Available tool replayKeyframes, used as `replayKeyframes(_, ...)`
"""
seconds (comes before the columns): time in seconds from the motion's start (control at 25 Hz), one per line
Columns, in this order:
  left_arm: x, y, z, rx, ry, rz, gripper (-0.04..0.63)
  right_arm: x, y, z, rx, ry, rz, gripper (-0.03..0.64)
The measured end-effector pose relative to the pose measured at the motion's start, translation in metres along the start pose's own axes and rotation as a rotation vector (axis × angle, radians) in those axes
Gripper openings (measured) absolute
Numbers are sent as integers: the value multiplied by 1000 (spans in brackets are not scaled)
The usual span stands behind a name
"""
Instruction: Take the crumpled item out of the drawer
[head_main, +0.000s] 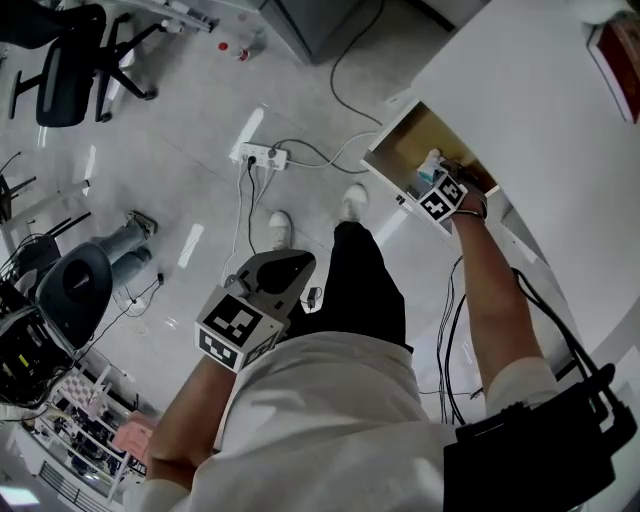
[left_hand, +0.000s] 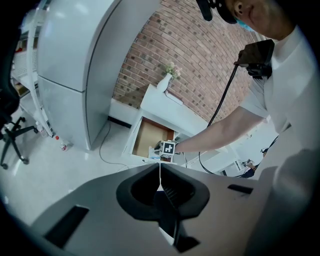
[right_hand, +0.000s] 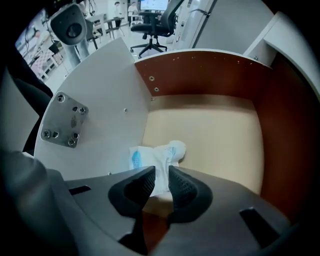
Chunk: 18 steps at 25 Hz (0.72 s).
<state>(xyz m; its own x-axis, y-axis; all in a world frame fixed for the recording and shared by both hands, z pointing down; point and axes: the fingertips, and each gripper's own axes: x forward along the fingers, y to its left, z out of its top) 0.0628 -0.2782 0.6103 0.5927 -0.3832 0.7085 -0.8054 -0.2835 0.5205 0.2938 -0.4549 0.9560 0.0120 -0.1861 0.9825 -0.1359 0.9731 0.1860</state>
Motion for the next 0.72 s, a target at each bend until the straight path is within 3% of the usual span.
replayKeyframes(0.28, -7, -1, 1, -4, -9, -2, 26, -9, -5, 5, -1, -1, -37, 50)
replayKeyframes(0.72, -46, -21, 10, 68, -36, -43, 26, -81, -11, 18, 119, -52, -93, 34)
